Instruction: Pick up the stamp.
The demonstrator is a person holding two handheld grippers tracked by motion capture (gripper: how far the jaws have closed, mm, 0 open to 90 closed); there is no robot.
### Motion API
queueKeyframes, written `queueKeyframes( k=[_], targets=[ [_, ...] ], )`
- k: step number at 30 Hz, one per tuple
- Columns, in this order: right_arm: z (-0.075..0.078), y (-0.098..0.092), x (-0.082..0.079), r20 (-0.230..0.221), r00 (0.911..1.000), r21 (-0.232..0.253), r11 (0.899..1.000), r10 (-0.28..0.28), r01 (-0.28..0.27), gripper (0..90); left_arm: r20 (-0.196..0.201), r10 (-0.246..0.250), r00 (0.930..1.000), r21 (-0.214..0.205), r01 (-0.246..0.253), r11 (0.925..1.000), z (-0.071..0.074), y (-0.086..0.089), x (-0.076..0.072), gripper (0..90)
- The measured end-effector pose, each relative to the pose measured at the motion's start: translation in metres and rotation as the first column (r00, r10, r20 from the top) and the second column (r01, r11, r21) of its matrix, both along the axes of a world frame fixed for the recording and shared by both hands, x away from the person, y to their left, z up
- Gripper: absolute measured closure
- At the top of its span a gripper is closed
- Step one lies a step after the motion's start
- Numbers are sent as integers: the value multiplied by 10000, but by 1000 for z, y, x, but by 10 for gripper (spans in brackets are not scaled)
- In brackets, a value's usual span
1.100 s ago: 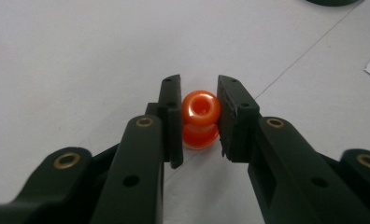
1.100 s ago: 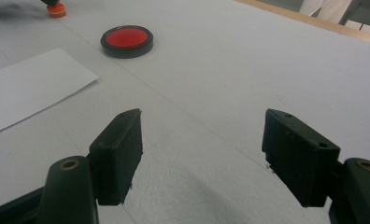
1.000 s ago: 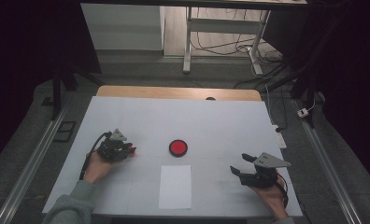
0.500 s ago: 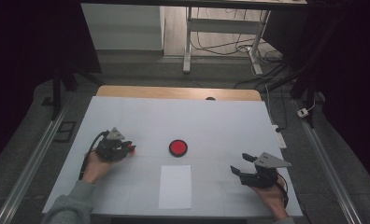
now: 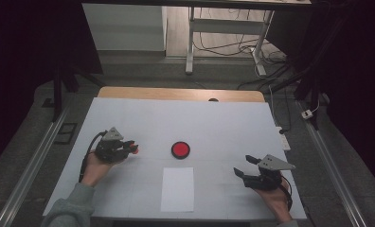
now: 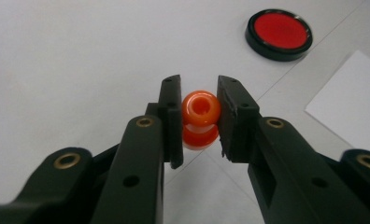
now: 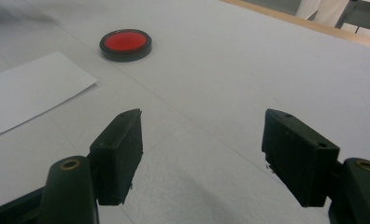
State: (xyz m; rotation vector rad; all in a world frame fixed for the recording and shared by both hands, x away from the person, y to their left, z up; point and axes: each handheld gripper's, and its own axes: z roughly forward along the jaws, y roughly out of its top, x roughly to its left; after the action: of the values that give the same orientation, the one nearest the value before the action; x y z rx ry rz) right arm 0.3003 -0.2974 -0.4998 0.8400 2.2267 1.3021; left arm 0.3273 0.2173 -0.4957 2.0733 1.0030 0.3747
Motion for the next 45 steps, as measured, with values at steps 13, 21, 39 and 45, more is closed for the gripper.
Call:
queueKeyframes(
  k=[13,21,39,45],
  targets=[
    [1,0,0,78,10000,137,9999,-22,21,290,413,-313,9987,-724,343,9968,13,-5,-7,727],
    [2,0,0,98,9999,209,9997,-92,90,292,789,-765,9939,-1274,862,9881,25,-14,-14,727],
    [5,6,-6,254,9996,103,9999,79,-82,293,1086,-1413,9840,-2002,1608,9665,41,-27,-25,727],
    [6,5,-8,278,9996,117,9999,84,-87,293,1169,-1766,9773,-2161,1985,9560,45,-38,-28,727]
  ],
)
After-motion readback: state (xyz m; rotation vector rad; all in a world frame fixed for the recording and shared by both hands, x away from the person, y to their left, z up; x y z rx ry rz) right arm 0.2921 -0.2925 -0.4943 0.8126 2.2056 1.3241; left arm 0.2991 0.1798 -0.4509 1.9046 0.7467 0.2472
